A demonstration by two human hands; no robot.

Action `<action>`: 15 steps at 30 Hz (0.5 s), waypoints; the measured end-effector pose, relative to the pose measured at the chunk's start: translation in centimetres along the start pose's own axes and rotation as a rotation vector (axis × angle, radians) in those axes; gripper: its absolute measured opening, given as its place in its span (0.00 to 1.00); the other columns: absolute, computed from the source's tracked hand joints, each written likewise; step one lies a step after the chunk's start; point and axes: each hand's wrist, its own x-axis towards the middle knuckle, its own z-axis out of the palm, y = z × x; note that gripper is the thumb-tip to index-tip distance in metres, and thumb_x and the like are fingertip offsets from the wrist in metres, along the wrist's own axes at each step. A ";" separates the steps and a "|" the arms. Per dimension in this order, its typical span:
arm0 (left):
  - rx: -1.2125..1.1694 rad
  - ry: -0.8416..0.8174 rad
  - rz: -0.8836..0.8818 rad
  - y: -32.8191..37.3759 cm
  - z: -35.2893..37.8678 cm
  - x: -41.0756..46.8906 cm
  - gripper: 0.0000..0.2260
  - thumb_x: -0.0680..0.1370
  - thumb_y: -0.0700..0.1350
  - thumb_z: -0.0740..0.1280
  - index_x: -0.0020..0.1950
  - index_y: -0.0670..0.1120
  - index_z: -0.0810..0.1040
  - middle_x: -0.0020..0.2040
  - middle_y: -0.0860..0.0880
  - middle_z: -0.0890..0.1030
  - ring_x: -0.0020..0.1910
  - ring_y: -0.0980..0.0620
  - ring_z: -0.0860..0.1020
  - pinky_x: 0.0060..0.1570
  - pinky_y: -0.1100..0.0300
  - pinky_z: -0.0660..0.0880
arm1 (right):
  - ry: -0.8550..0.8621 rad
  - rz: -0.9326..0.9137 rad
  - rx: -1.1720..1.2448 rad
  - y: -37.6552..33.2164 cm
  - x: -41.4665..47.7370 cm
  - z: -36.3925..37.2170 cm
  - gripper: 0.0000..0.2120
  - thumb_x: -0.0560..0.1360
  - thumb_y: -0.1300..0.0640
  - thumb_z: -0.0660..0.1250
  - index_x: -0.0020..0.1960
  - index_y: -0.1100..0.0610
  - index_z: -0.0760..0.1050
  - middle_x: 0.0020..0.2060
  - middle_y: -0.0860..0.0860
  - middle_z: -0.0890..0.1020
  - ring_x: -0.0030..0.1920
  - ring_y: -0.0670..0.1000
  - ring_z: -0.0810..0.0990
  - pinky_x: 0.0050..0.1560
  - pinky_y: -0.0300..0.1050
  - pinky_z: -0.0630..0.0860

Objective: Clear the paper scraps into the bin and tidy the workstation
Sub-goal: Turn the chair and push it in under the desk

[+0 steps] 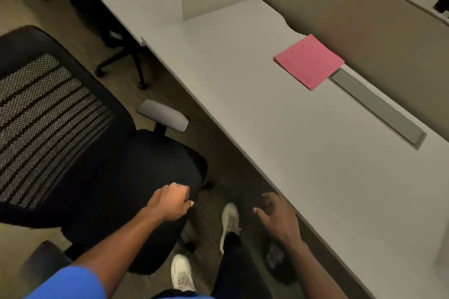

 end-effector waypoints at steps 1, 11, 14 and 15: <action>-0.011 -0.016 -0.014 -0.9 0.9 -1.2 0.08 0.81 0.58 0.67 0.52 0.55 0.78 0.49 0.54 0.81 0.47 0.53 0.80 0.47 0.55 0.77 | -0.034 -0.002 -0.020 0.0 -1.2 0.6 0.25 0.76 0.38 0.71 0.69 0.44 0.73 0.57 0.44 0.78 0.51 0.43 0.77 0.47 0.38 0.71; -0.203 -0.084 -0.240 -6.0 10.3 -11.1 0.16 0.76 0.61 0.70 0.50 0.49 0.83 0.52 0.47 0.86 0.54 0.42 0.84 0.55 0.50 0.82 | -0.277 0.052 -0.178 2.4 -10.6 5.9 0.28 0.76 0.38 0.72 0.71 0.47 0.71 0.57 0.45 0.77 0.51 0.44 0.76 0.41 0.34 0.69; -0.243 -0.080 -0.268 -6.7 12.7 -13.4 0.17 0.75 0.62 0.70 0.49 0.48 0.83 0.50 0.47 0.86 0.52 0.43 0.85 0.54 0.50 0.83 | -0.297 0.027 -0.220 3.1 -12.4 7.8 0.31 0.73 0.34 0.71 0.71 0.46 0.72 0.58 0.47 0.79 0.55 0.47 0.80 0.49 0.43 0.78; -0.251 -0.074 -0.272 -6.8 13.2 -14.4 0.17 0.76 0.62 0.70 0.49 0.48 0.83 0.49 0.47 0.86 0.51 0.43 0.85 0.53 0.49 0.83 | -0.313 0.018 -0.238 3.4 -13.0 8.6 0.33 0.72 0.32 0.70 0.71 0.46 0.71 0.60 0.47 0.79 0.57 0.49 0.80 0.53 0.47 0.80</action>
